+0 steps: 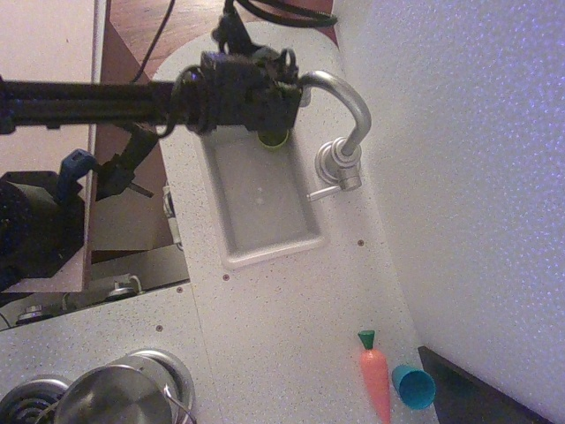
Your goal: Turn faucet left
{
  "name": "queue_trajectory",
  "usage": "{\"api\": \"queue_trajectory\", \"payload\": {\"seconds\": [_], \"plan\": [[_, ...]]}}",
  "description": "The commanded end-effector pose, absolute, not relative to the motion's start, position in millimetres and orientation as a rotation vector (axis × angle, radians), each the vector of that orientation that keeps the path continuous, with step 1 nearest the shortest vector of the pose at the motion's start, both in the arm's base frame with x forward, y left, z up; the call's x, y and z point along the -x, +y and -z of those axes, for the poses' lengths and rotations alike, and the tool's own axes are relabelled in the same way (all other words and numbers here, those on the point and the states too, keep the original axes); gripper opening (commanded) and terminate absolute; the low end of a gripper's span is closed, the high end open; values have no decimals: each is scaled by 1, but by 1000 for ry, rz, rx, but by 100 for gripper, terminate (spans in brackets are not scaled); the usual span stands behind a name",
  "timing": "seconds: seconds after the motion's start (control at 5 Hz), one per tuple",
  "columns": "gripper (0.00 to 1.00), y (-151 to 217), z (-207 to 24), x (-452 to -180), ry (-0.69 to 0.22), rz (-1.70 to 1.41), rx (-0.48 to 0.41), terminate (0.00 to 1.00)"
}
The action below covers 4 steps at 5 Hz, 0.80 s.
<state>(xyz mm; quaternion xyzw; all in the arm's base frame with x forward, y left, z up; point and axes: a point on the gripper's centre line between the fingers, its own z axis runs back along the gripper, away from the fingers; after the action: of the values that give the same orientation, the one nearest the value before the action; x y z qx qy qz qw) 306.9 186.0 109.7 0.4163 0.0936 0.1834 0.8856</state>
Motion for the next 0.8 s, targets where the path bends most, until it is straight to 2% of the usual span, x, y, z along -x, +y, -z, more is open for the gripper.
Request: {"api": "queue_trajectory", "payload": {"seconds": [0.0,0.2,0.4,0.6], "plan": [[100,192,-144,-310,128,-471,-849,0],[100,181,-138,-310,184,-446,-660,0],[100,147,-140,-325,100,-226,-573,0],[100,101,-150,-362,-180,-25,-388,0]]}}
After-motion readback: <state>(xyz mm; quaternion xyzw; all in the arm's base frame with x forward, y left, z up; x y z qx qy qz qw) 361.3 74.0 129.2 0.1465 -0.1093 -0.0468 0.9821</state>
